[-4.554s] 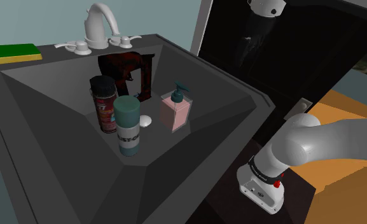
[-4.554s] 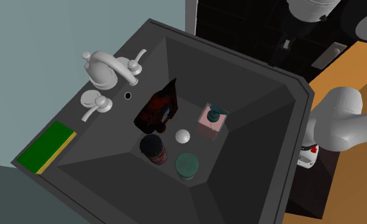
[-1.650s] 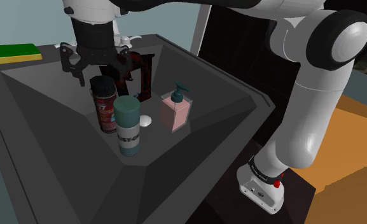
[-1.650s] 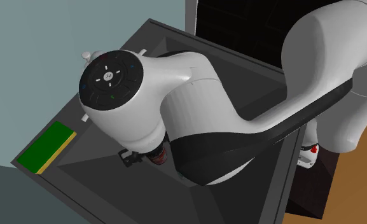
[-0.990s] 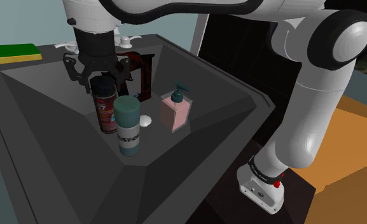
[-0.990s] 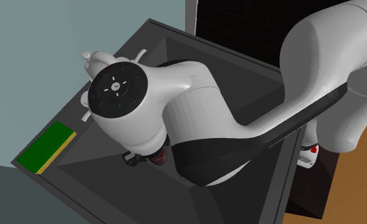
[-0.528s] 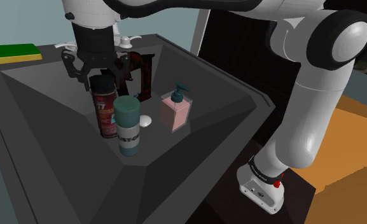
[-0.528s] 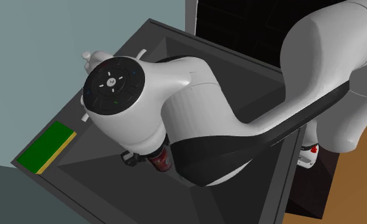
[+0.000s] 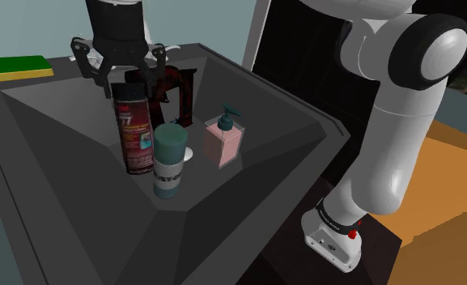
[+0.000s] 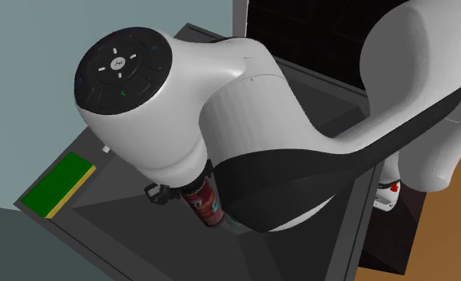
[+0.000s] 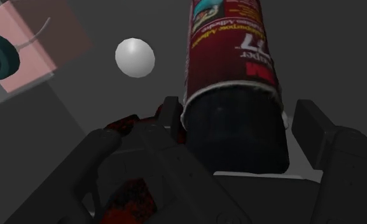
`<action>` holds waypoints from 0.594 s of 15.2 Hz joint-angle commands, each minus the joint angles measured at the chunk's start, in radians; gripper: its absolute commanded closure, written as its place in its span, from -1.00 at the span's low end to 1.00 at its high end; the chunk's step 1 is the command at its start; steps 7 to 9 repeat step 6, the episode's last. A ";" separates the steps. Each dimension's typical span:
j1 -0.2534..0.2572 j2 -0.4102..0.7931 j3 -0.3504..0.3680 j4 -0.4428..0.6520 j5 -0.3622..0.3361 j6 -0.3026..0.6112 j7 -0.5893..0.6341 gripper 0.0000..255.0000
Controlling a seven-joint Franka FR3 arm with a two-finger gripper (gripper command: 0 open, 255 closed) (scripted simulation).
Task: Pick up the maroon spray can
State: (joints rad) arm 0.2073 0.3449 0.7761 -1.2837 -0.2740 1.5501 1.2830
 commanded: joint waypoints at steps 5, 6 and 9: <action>0.045 0.042 -0.005 0.130 -0.031 -0.092 0.003 1.00; 0.045 0.042 -0.005 0.130 -0.031 -0.092 0.003 1.00; 0.045 0.042 -0.005 0.130 -0.031 -0.092 0.003 1.00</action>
